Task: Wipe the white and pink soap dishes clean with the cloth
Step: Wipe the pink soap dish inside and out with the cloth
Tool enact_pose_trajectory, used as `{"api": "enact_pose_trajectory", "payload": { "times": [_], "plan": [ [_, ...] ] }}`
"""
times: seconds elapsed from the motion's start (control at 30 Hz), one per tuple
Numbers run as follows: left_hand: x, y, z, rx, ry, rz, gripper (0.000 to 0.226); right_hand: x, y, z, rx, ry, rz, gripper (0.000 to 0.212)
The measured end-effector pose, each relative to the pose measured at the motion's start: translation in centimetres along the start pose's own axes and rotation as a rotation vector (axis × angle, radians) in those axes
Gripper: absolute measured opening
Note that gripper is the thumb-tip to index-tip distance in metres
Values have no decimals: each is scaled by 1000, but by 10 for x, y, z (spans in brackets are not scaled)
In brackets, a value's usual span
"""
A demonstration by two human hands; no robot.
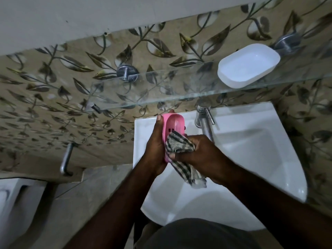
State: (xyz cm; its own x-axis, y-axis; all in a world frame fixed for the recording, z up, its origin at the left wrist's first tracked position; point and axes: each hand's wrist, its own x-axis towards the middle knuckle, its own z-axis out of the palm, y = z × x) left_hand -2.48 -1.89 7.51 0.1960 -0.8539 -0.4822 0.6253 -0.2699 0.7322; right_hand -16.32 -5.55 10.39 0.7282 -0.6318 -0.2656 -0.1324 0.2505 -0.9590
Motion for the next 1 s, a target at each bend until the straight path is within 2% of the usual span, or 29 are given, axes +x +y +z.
{"api": "enact_pose_trajectory", "payload": {
  "times": [0.07,0.17,0.2,0.3,0.4,0.43,0.57,0.63,0.7,0.77,0.83,0.93,1.0],
  "plan": [
    [-1,0,5,20,-1,-9,74,6,-7,-3,85,13,8,11],
    [-3,-2,21,10,28,46,63,25,-23,-8,409,184,-14,15],
    [-3,-3,25,-11,25,75,61,27,-26,-8,450,207,-43,16],
    [-1,0,26,23,25,100,57,18,-21,-9,268,154,-86,14],
    [0,2,18,72,38,86,56,9,-14,-13,122,6,-2,13],
    [0,1,18,89,41,73,58,12,-15,-15,150,2,10,13],
    [-1,-4,30,67,19,105,59,30,-28,-21,456,178,-6,19],
    [-1,1,29,80,42,114,57,29,-25,-15,427,183,-62,18],
    [2,8,23,108,100,102,58,19,-17,-8,244,127,-67,15],
    [5,11,17,137,120,92,69,13,-12,-6,131,29,-28,12],
    [4,13,21,149,106,84,77,18,-19,-9,195,33,6,11],
    [0,10,31,102,41,114,64,32,-36,-15,478,189,-7,14],
    [-1,11,31,118,47,114,60,33,-37,-9,409,238,-78,15]
  ]
}}
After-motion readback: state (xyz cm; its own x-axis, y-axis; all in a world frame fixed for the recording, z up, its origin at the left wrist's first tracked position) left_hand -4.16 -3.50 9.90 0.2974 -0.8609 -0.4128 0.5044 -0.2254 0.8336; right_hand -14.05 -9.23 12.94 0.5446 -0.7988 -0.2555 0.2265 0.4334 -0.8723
